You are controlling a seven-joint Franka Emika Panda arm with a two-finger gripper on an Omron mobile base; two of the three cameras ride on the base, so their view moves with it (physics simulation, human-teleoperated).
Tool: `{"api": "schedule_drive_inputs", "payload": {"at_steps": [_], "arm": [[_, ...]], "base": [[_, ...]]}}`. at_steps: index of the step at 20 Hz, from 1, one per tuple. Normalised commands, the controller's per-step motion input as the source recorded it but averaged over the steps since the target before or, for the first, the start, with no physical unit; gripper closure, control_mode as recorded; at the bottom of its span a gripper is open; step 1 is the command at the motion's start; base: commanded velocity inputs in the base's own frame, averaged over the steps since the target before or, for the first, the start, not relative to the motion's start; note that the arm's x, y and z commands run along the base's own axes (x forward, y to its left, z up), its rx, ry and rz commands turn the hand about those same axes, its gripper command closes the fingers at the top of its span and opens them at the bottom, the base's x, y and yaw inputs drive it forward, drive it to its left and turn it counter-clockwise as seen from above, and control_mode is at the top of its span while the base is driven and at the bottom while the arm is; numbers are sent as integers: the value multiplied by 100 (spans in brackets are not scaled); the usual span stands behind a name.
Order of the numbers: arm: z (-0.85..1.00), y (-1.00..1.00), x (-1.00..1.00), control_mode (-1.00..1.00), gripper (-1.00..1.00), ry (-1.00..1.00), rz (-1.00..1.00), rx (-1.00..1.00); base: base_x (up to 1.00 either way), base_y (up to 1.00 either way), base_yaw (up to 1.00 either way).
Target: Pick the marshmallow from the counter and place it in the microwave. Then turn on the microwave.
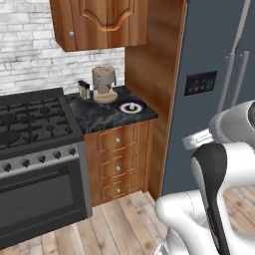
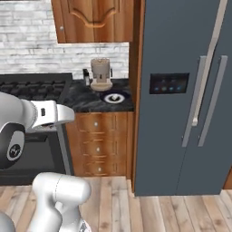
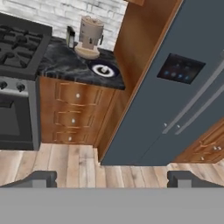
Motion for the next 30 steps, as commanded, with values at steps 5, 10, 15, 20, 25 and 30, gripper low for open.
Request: {"api": "schedule_drive_inputs", "payload": {"at_steps": [5, 10, 15, 20, 25, 30], "arm": [[0, 0, 0, 100, -100, 0, 0, 0], [0, 0, 0, 100, -100, 0, 0, 0], [0, 0, 0, 100, -100, 0, 0, 0], [0, 0, 0, 100, -100, 0, 0, 0], [0, 0, 0, 100, -100, 0, 0, 0], [0, 0, 0, 100, -100, 0, 0, 0]], "base": [[45, 46, -13], [45, 36, -13], [40, 41, -13], [36, 49, -12], [32, 50, -12], [30, 45, -12]]}}
